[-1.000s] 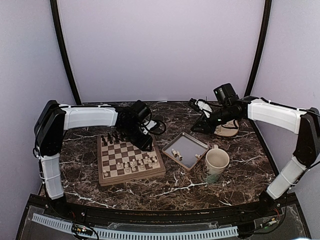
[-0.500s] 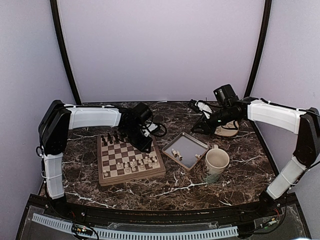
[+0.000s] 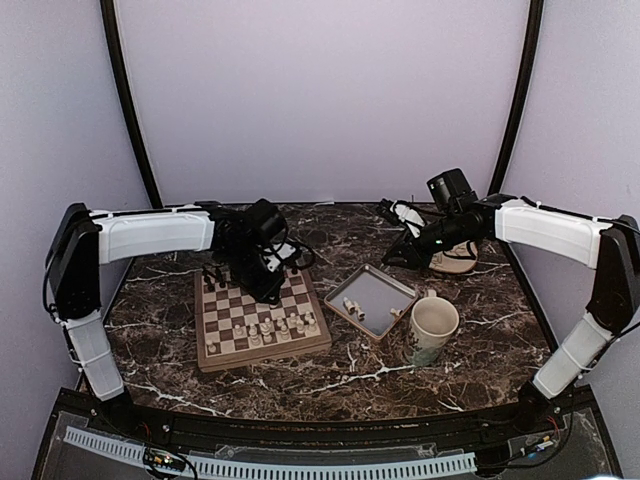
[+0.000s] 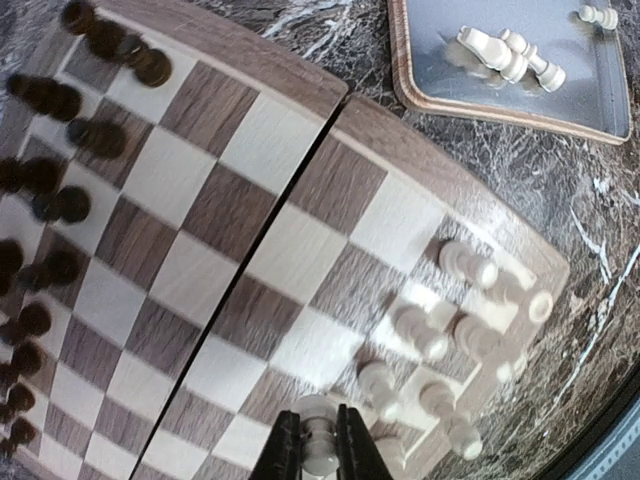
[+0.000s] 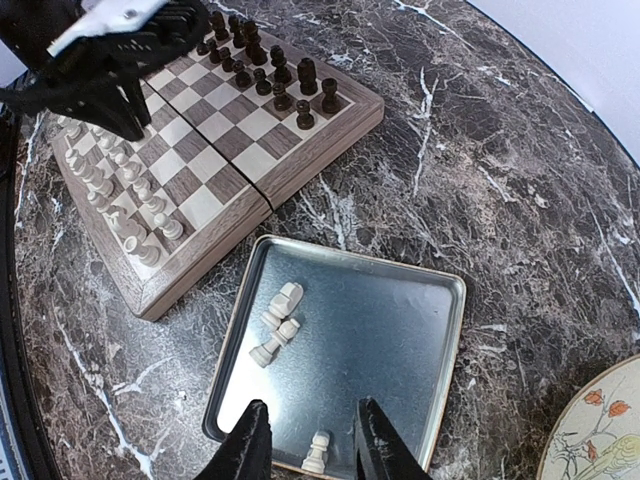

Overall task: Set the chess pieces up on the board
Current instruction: Pick up the pawn from the chessboard, then place the pawn on b2.

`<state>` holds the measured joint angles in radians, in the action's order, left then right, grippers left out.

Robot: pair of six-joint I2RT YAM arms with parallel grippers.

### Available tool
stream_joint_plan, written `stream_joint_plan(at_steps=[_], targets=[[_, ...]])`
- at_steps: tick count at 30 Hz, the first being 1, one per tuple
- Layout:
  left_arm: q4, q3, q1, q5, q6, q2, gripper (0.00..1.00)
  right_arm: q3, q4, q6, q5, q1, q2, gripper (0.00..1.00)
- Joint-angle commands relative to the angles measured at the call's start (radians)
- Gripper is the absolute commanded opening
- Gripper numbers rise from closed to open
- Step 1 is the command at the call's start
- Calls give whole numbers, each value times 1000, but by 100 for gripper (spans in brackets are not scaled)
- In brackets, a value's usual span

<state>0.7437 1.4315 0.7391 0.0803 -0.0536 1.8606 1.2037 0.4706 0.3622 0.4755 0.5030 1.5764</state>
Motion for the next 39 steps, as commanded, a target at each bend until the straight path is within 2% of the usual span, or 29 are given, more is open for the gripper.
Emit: stream_joint_plan(at_steps=[1, 8, 13, 39], targets=[[93, -109, -16, -60, -54, -177, 3, -5, -24, 9, 18, -3, -2, 29], [119, -280, -32, -73, -134, -344, 3, -10, -28, 7, 32, -3, 3, 29], [125, -371, -32, -60, -164, -392, 3, -9, -23, 9, 41, -3, 7, 29], [57, -410, -37, -119, -140, -276, 5, -11, -17, 15, 47, -3, 11, 29]])
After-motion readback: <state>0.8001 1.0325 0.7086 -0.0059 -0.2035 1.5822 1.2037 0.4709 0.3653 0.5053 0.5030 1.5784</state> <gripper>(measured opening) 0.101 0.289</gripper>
